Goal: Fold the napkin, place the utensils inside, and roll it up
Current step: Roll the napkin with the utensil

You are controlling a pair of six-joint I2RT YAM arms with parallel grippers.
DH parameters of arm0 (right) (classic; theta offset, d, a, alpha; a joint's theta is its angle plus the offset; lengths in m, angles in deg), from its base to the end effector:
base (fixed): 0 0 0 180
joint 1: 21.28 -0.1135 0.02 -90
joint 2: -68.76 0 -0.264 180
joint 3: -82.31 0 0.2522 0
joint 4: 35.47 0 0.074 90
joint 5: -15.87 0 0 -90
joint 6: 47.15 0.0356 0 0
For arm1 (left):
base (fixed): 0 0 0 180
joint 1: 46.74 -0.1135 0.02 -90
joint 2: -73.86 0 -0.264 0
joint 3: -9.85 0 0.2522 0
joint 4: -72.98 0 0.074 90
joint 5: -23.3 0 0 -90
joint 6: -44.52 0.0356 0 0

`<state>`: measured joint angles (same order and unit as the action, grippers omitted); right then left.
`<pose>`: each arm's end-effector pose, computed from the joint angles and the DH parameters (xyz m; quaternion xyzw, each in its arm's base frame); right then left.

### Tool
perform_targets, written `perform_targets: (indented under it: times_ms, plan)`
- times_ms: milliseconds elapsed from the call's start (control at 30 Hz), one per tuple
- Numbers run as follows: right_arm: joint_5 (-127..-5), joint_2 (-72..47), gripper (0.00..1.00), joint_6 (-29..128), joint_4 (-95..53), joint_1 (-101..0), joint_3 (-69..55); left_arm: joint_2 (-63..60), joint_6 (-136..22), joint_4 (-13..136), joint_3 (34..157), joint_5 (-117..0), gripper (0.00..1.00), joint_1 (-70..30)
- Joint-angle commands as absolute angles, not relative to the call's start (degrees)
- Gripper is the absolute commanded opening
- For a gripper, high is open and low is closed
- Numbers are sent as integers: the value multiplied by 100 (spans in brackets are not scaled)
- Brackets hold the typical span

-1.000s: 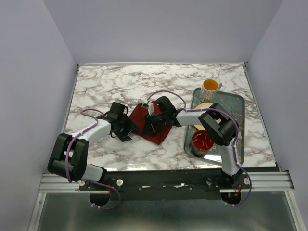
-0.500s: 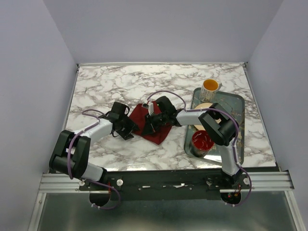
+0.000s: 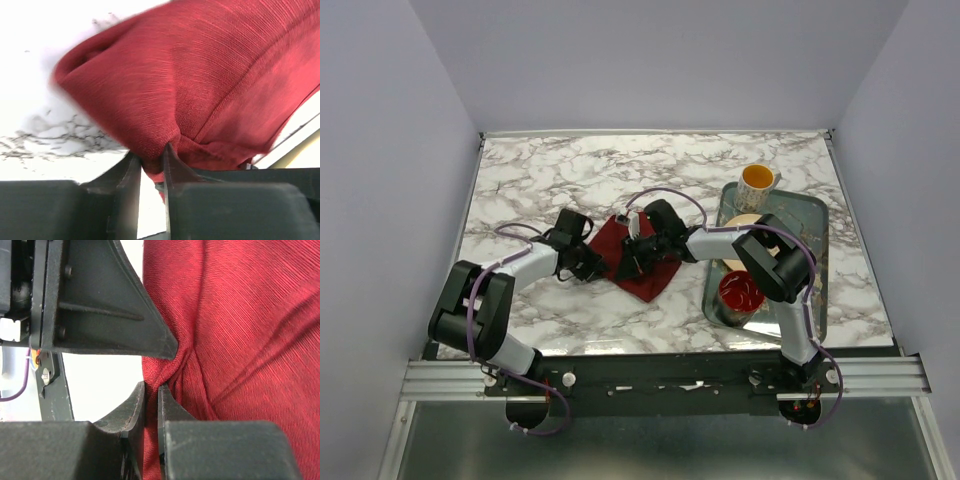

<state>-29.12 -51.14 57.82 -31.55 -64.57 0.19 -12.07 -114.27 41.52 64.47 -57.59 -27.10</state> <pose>0.2921 0.3097 0.1219 -0.3581 0.7791 0.4891 0.1601 0.2493 -0.0949 0.1487 -0.3859 0.8888 -0.2190 0.1144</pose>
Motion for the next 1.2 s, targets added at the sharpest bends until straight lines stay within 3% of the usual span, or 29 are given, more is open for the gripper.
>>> perform_targets:
  times_ms: [0, 33, 200, 400, 700, 867, 1167]
  plan:
    - [-3124, -5315, 1, 5358, -2304, -6514, -35, -1517, -11061, 4173, 6421, -6283, 6, -2670]
    - [-3307, -5289, 2, 5297, -2224, -6549, -53, -1500, -11034, 4051, 6491, -6318, 0, -2662]
    - [-3949, -5017, 23, 5384, -1477, -6663, -255, -1333, -11148, 3707, 6650, -6467, 0, -2556]
    - [-5635, -4419, 47, 5332, -195, -6988, -729, -1105, -11482, 3540, 6589, -6520, 0, -2468]
    - [-8035, -3996, 67, 5498, 132, -8033, -695, -946, -11798, 3329, 6614, -6344, 0, -2459]
    - [-8809, -3908, 67, 5498, -280, -8579, -537, -893, -12018, 3188, 6632, -6117, 0, -2468]
    - [-10242, -4295, 55, 5252, -580, -9036, -571, -621, -12466, 3039, 6492, -5975, 0, -2468]
